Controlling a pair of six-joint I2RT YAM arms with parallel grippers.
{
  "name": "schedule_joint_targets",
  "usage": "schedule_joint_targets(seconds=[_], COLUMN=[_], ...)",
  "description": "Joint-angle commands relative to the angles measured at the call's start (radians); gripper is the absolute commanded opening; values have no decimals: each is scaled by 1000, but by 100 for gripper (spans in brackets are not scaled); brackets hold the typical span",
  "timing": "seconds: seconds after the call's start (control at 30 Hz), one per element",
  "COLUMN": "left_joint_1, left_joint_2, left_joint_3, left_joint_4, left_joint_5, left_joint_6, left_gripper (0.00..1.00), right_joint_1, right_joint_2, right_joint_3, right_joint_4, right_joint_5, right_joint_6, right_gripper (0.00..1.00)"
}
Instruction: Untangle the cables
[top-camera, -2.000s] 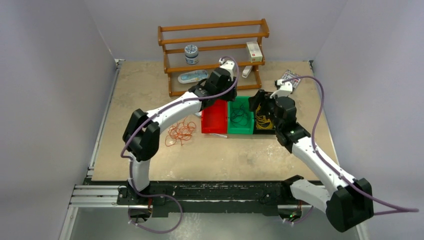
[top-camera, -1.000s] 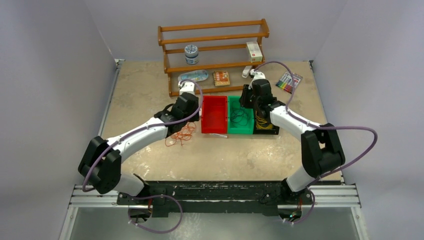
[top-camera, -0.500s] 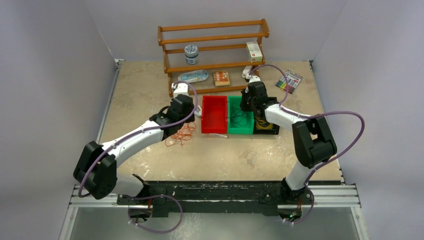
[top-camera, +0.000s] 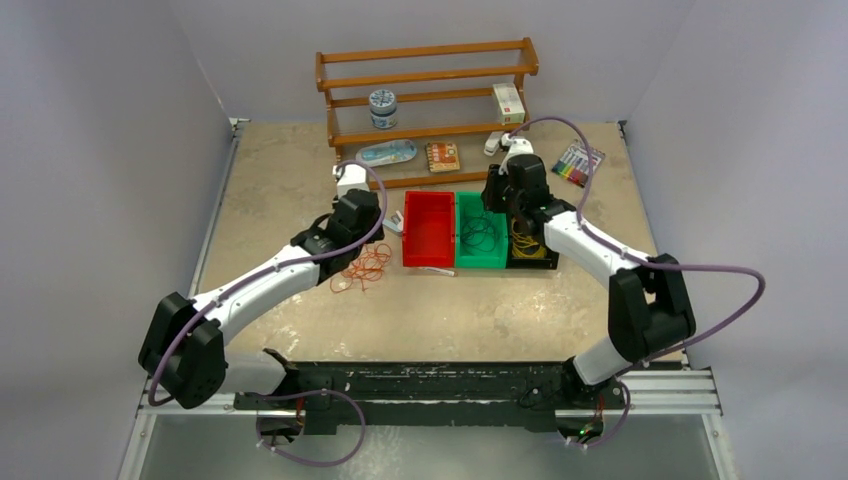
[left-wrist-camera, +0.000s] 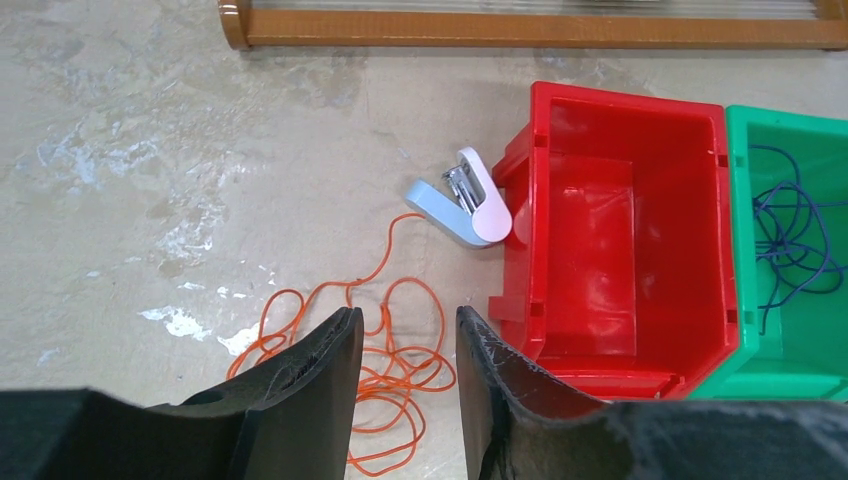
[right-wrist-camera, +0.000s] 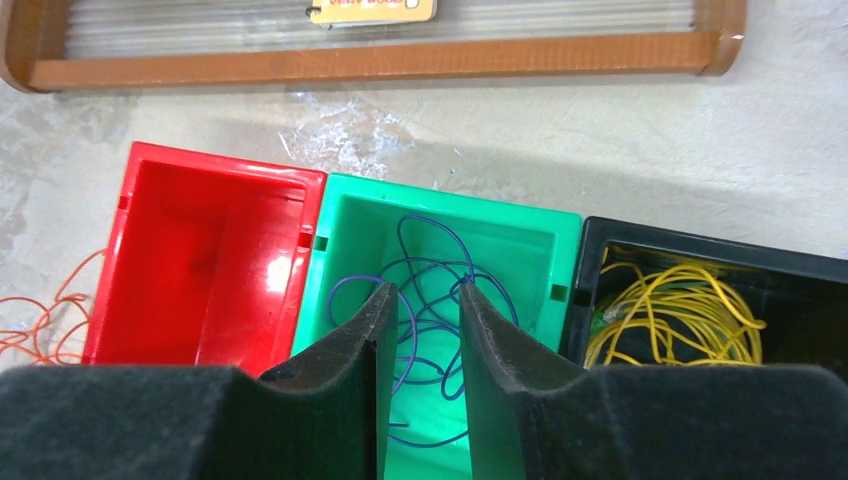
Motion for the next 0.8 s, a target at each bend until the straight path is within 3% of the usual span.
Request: schedule_joint_targets(seconds=[0.0, 0.37, 0.77], left_joint_1=[13, 13, 13], left_joint_2=[-27, -12, -20], left_joint_3=[-17, -22, -29], left_joint_4=[22, 35, 38], left_joint_5=[-26, -13, -9], left_joint_6=[-24, -25, -28], left_gripper=[39, 39, 39], right_joint_1=[0, 0, 0], right_joint_2=[-67, -29, 27], right_joint_3=[12, 47, 51], right_joint_4=[-68, -123, -147], right_joint_5=[52, -24, 43], right_joint_6=[-14, -21, -28], right_gripper=[33, 40, 37])
